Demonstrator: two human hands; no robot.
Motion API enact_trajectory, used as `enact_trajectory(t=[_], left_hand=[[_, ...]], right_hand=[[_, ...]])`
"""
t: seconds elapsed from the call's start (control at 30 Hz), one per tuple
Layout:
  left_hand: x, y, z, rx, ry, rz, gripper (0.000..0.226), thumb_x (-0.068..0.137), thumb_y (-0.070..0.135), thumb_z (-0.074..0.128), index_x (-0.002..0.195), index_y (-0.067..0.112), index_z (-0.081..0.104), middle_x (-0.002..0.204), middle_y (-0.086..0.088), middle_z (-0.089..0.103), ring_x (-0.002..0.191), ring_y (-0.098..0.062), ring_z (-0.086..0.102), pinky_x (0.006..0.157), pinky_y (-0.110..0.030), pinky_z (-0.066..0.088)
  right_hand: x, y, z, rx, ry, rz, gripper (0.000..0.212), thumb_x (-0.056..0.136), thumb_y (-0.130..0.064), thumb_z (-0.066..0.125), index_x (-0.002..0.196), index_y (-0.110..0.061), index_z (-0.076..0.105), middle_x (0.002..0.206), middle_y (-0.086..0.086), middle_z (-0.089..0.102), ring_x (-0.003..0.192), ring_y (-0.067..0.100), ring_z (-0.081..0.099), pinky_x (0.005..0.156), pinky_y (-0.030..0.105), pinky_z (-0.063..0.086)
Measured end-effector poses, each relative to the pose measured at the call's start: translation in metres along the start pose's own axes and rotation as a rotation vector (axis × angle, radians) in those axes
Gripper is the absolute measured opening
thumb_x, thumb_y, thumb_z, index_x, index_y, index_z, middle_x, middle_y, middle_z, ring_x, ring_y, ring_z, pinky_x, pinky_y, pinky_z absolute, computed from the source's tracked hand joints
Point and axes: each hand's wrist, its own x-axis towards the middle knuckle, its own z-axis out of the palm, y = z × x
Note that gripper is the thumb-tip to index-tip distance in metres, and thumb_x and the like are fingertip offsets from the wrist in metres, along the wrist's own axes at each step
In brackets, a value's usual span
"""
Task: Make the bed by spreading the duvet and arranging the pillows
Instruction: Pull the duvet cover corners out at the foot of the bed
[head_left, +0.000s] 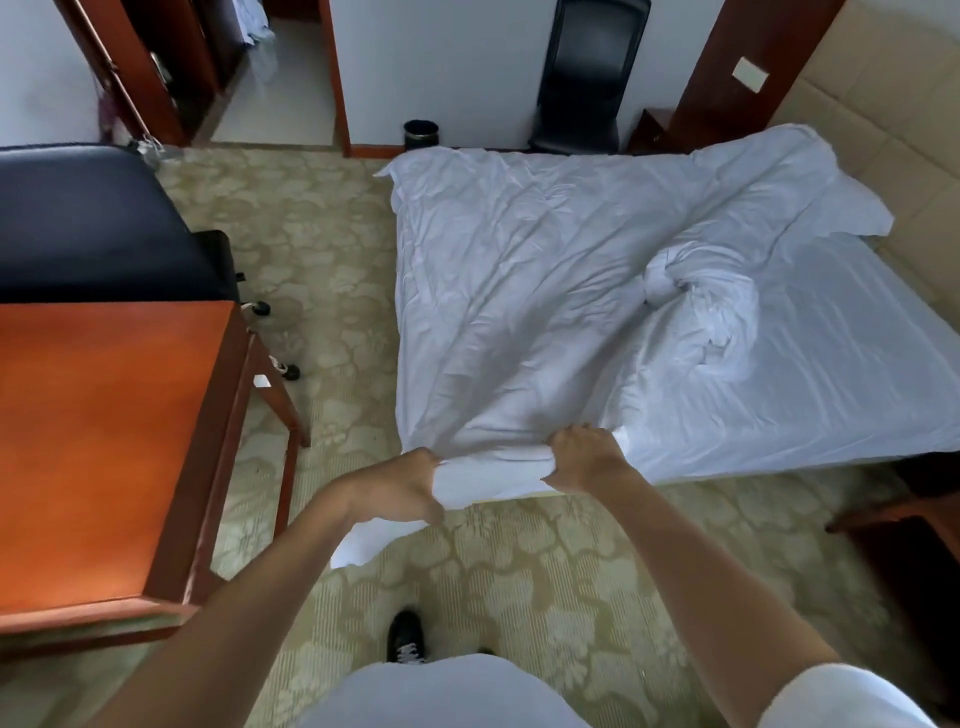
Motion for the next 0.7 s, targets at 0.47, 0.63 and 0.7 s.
enact_trajectory(t=[0.47, 0.63, 0.7], left_hand=[[0.004, 0.019, 0.098, 0.328, 0.102, -0.048, 0.041, 0.069, 0.043, 0.073, 0.106, 0.028, 0.063, 0.094, 0.010, 0.064, 0.089, -0.013, 0.062, 0.078, -0.031, 0.055], [0.005, 0.016, 0.124, 0.271, 0.133, -0.057, 0.025, 0.081, 0.013, 0.064, 0.106, 0.020, 0.066, 0.093, 0.003, 0.064, 0.089, -0.018, 0.060, 0.069, -0.025, 0.047], [0.002, 0.014, 0.129, 0.166, 0.119, -0.080, 0.029, 0.083, 0.007, 0.060, 0.110, 0.016, 0.066, 0.102, -0.003, 0.067, 0.095, -0.021, 0.062, 0.076, -0.029, 0.052]], right_hand=[[-0.084, 0.063, 0.041, -0.111, -0.110, -0.018, 0.039, 0.090, -0.030, 0.053, 0.124, -0.011, 0.053, 0.119, 0.007, 0.063, 0.113, 0.027, 0.060, 0.091, 0.035, 0.046], [-0.102, 0.066, 0.066, -0.088, -0.224, -0.005, 0.037, 0.091, -0.018, 0.053, 0.127, -0.009, 0.052, 0.121, 0.009, 0.062, 0.115, 0.029, 0.058, 0.094, 0.038, 0.046], [-0.104, 0.063, 0.068, -0.069, -0.237, 0.009, 0.037, 0.090, -0.016, 0.055, 0.126, -0.009, 0.052, 0.121, 0.010, 0.062, 0.115, 0.030, 0.058, 0.093, 0.038, 0.048]])
